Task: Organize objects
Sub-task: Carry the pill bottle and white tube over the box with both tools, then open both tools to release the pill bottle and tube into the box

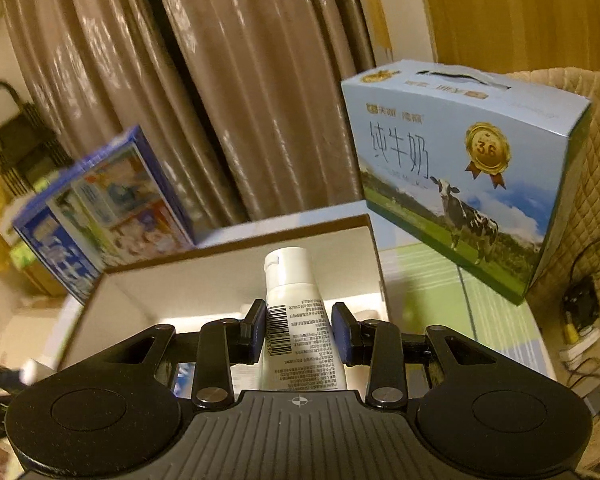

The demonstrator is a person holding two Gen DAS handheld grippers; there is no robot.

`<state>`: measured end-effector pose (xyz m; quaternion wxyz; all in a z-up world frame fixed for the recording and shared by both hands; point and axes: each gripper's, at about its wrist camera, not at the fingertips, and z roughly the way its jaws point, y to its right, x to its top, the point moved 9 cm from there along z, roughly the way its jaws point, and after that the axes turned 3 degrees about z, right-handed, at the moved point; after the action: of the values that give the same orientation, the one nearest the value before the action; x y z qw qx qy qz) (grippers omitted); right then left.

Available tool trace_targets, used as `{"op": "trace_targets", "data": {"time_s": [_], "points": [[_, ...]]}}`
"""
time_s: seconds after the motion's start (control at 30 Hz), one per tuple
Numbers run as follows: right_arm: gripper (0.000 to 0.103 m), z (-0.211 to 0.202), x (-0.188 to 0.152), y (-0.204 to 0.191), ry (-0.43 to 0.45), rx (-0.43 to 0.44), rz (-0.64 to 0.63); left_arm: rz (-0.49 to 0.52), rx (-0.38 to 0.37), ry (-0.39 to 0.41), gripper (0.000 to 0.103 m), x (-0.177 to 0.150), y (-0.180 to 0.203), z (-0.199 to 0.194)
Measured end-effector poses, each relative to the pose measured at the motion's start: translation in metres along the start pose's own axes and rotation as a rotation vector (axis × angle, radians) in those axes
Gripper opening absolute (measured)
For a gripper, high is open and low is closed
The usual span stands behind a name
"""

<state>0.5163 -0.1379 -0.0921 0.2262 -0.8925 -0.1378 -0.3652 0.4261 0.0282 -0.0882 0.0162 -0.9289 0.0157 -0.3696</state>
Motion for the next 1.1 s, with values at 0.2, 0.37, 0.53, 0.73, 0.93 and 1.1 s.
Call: {"op": "trace_targets", "data": {"time_s": [0.2, 0.37, 0.53, 0.73, 0.93, 1.1], "points": [[0.032, 0.032, -0.014, 0.007, -0.062, -0.068, -0.059, 0.004, 0.000, -0.015, 0.023, 0.003, -0.001, 0.013], [0.032, 0.048, -0.021, 0.008, -0.106, -0.089, -0.106, 0.007, 0.002, -0.031, 0.023, 0.001, -0.002, 0.022], [0.033, 0.053, -0.018, 0.008, -0.120, -0.084, -0.102, 0.009, 0.001, -0.041, 0.023, 0.001, -0.002, 0.027], [0.034, 0.041, -0.006, 0.002, -0.094, -0.043, -0.073, 0.012, -0.002, -0.051, 0.023, 0.000, -0.001, 0.030], [0.037, 0.020, -0.012, -0.004, -0.096, 0.007, -0.022, 0.014, -0.007, -0.073, 0.023, -0.004, 0.001, 0.033], [0.041, 0.004, -0.028, -0.006, -0.120, 0.037, 0.004, 0.018, -0.007, -0.095, 0.023, -0.010, 0.002, 0.040]]}}
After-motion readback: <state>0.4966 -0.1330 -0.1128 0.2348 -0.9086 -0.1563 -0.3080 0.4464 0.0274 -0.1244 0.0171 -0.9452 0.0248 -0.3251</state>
